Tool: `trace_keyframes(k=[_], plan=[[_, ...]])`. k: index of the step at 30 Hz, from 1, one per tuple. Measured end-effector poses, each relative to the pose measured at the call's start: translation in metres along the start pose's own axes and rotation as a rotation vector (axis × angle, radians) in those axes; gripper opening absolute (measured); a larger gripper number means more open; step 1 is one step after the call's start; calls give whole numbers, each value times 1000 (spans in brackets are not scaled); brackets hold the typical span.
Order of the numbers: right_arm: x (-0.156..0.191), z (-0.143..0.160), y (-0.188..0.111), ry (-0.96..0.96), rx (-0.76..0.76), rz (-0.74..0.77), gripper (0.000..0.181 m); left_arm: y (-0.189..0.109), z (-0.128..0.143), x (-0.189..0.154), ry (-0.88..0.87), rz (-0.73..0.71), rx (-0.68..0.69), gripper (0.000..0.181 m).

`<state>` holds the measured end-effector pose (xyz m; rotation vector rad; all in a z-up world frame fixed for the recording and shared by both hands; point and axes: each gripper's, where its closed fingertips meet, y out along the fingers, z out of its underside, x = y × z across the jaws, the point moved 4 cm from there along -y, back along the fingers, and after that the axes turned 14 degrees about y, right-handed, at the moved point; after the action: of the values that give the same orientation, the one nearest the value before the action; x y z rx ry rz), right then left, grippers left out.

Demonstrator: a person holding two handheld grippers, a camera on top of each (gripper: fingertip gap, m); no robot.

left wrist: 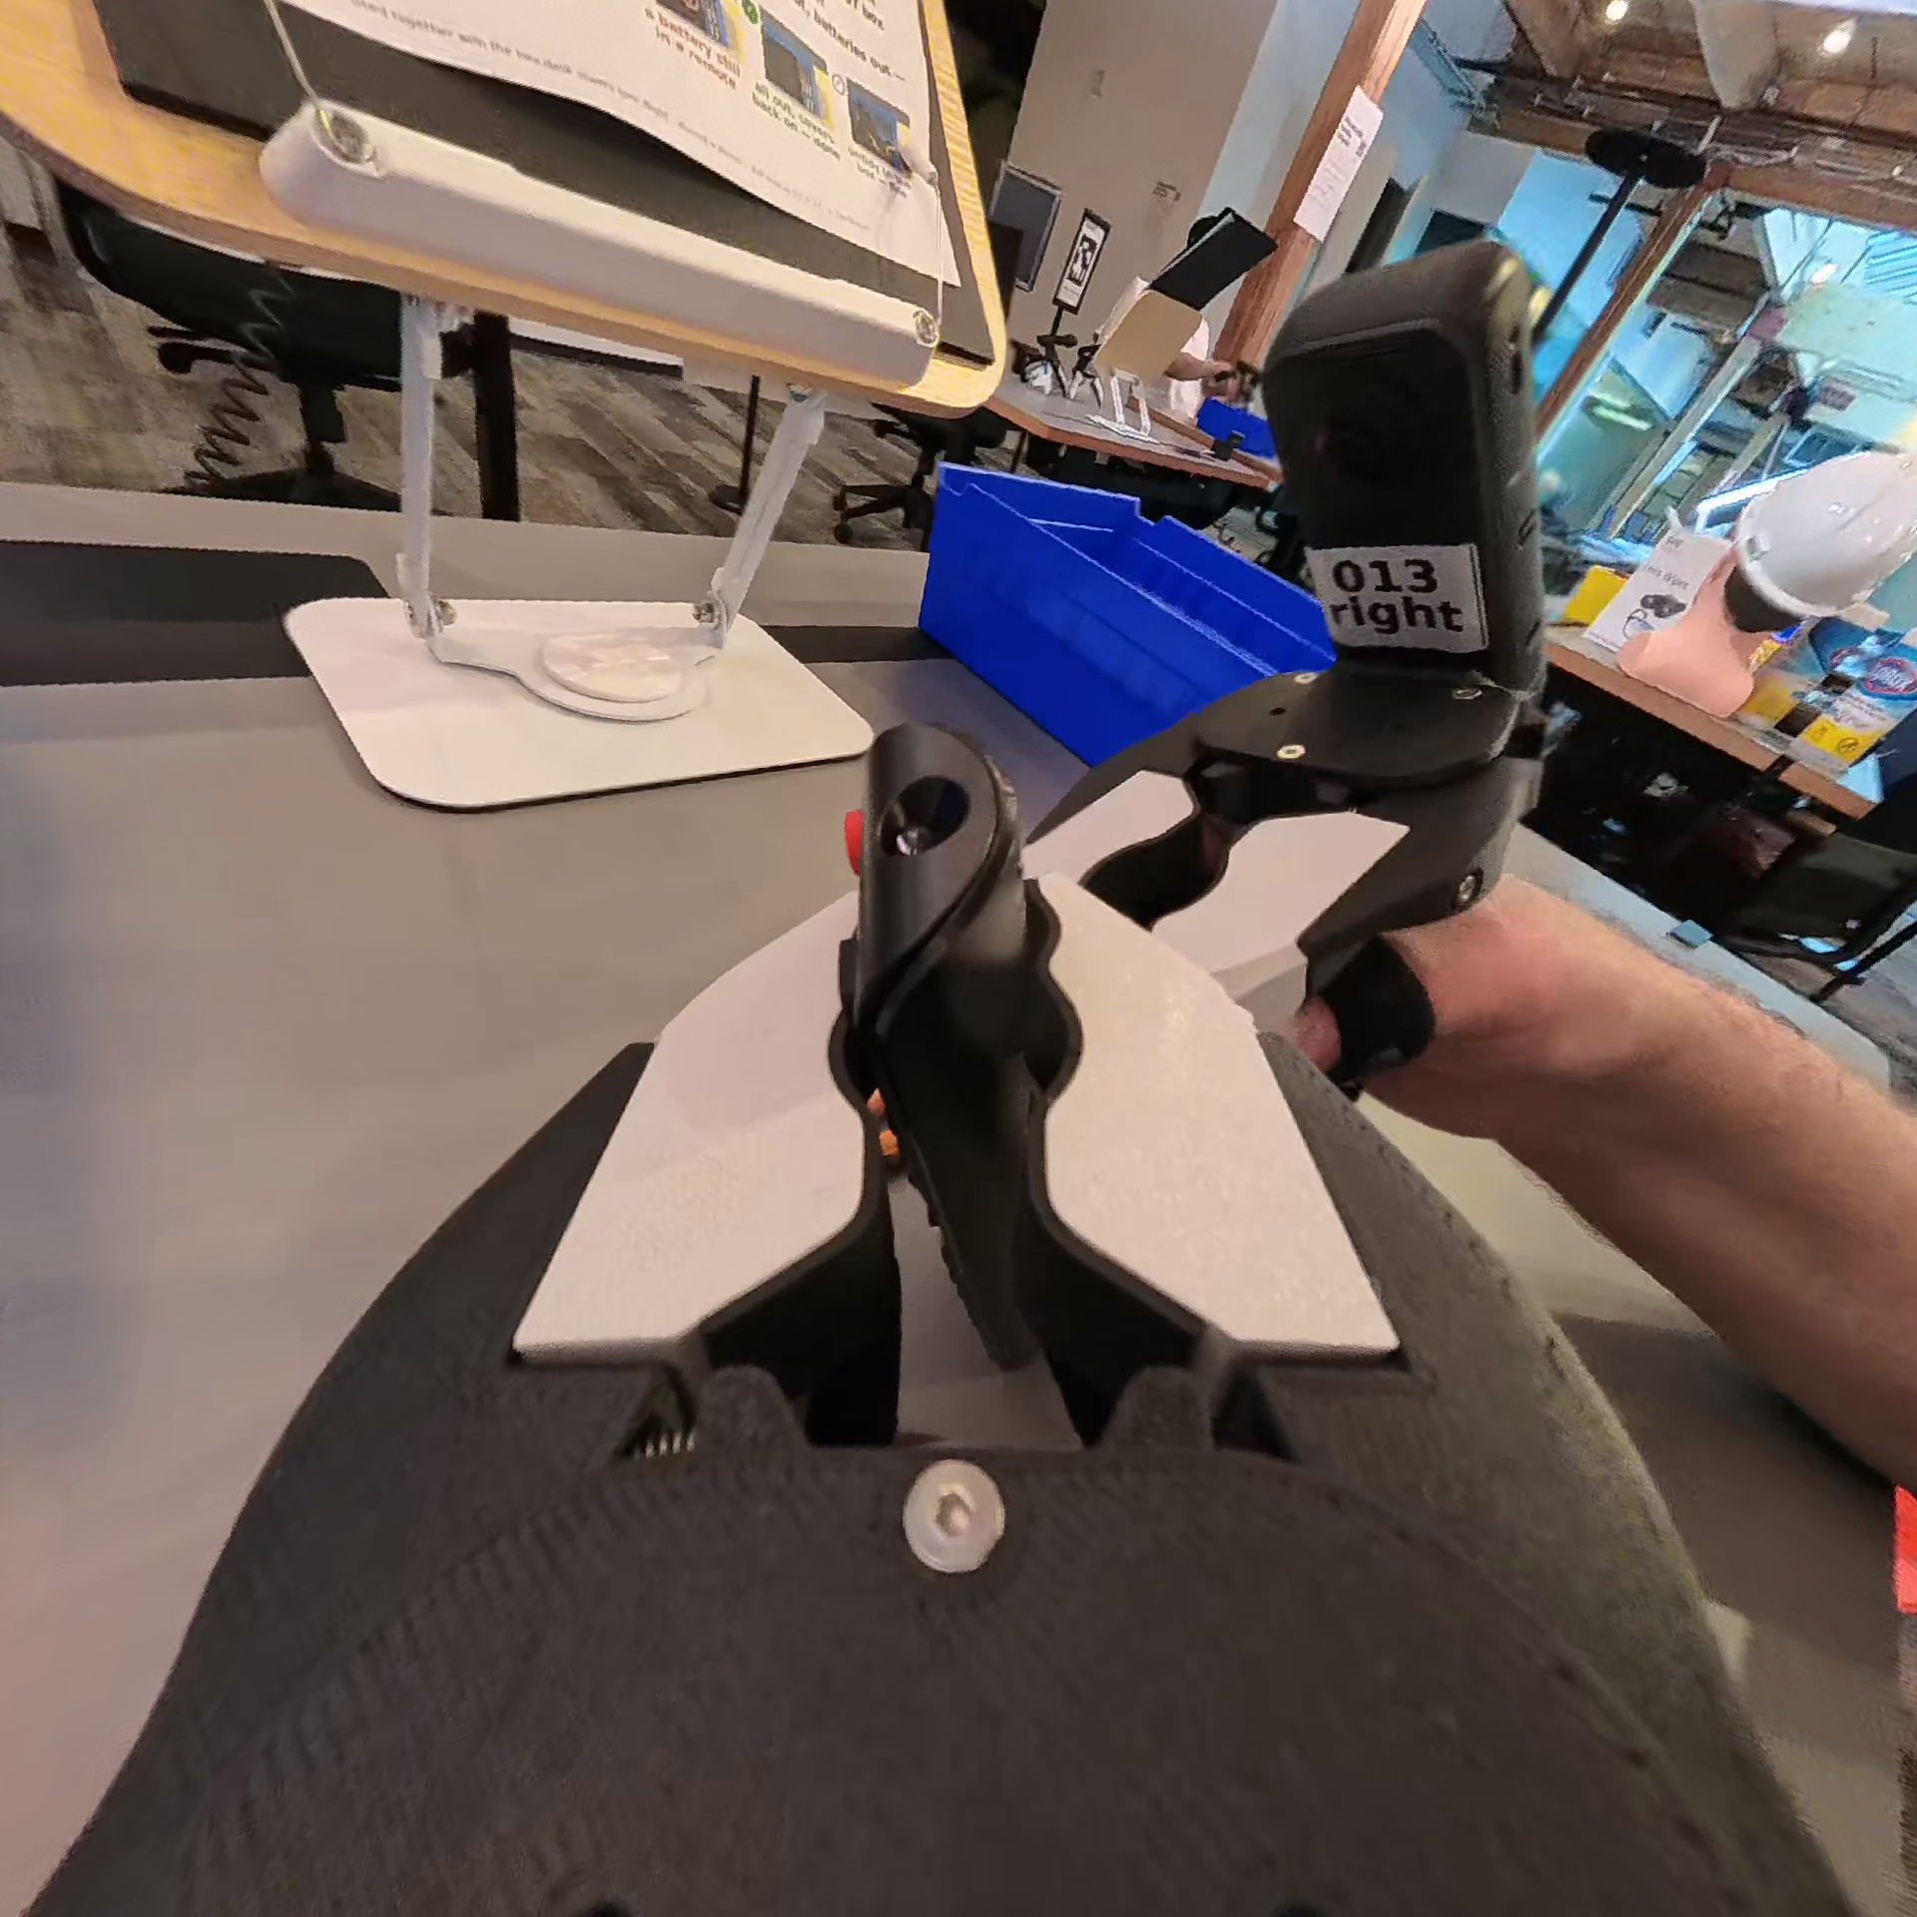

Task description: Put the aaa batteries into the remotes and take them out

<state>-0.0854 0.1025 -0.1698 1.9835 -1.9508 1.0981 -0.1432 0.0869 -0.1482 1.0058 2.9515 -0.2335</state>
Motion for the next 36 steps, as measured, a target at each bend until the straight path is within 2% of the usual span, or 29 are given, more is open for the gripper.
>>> trace_keyframes(k=[5,13,18,21,22,23,24,27,31,33,36], plan=[[-3,8,4,-23,61,21,28,0,1,2,-6,-3,2,24],[-7,8,7,20,9,-44,28,0,3,5,-36,-6,-15,23],[-10,4,9,-29,25,-19,27,0,5,12,-73,5,-28,24],[-8,8,-4,-58,44,1,34,-4,6,20,-122,7,-51,24],[-11,12,-5,-74,71,53,44,-4,6,21,-110,5,-48,23],[-15,19,-5,-102,112,120,63,-4,5,19,-110,8,-47,24],[-15,27,-3,-136,161,163,65,-3,4,17,-102,11,-47,24],[-8,53,-3,-176,237,204,61,-3,4,18,-104,16,-42,24],[7,104,-28,-147,439,248,39,-7,8,25,-135,8,-41,24],[18,122,-35,-101,477,293,49,-7,7,25,-132,2,-39,24],[33,142,-40,-57,493,402,46,-6,5,22,-121,-3,-37,24]])
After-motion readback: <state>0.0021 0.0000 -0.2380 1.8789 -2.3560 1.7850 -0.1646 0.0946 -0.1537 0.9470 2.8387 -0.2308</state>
